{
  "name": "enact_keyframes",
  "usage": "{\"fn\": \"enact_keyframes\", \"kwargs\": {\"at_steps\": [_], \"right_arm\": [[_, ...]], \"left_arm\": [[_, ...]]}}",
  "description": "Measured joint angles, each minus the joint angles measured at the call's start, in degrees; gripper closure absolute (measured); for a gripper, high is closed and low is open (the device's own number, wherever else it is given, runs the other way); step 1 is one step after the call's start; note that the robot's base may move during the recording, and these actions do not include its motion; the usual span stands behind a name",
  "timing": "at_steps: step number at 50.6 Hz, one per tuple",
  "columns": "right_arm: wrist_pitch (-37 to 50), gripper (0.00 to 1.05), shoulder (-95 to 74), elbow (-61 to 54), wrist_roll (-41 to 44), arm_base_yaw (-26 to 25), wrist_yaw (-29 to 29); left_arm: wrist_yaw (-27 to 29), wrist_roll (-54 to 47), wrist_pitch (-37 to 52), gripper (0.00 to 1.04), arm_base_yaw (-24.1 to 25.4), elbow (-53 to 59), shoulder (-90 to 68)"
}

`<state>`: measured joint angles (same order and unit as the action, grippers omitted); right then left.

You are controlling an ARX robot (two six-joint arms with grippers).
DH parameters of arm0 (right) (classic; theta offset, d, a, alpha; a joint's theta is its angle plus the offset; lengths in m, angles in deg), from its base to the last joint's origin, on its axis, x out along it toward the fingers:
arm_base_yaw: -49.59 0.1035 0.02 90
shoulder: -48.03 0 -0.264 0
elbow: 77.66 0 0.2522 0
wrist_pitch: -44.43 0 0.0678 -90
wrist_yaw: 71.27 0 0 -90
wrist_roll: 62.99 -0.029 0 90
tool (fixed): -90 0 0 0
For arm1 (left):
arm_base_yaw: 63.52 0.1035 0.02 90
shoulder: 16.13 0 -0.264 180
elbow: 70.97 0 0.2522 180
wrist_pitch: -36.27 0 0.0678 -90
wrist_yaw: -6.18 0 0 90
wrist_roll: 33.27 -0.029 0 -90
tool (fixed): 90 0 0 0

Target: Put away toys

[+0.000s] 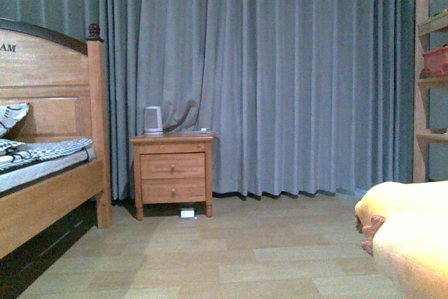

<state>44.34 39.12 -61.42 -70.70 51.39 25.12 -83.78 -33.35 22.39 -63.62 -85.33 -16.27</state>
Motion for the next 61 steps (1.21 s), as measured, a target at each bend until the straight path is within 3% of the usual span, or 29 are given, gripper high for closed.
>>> {"fn": "enact_keyframes", "kwargs": {"at_steps": [61], "right_arm": [[0.0,0.88,0.0,0.0,0.0,0.0,-0.2]], "left_arm": [[0.0,0.0,0.0,0.06,0.0,0.0,0.0]]}}
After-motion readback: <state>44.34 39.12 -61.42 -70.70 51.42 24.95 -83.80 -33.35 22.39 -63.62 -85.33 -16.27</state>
